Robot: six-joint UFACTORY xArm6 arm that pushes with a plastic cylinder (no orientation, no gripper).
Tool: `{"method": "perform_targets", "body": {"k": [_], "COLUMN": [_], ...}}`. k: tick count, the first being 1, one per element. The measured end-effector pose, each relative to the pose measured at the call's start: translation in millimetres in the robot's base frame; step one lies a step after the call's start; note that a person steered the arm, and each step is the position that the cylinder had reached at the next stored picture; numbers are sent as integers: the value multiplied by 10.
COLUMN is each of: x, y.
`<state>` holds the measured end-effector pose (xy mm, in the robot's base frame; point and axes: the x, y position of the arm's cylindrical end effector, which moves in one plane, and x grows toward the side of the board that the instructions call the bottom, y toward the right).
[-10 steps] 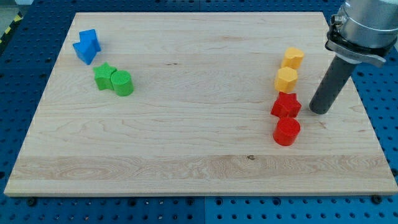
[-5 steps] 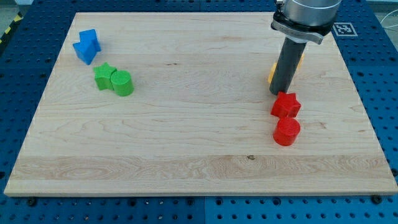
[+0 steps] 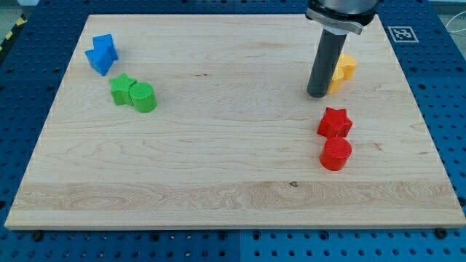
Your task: Push the yellow hexagon along with the yellow heart towards up a bit
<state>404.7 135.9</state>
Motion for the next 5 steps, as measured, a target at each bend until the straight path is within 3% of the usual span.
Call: {"method": "perform_targets", "body": {"k": [5], "x": [162], "y": [259]}}
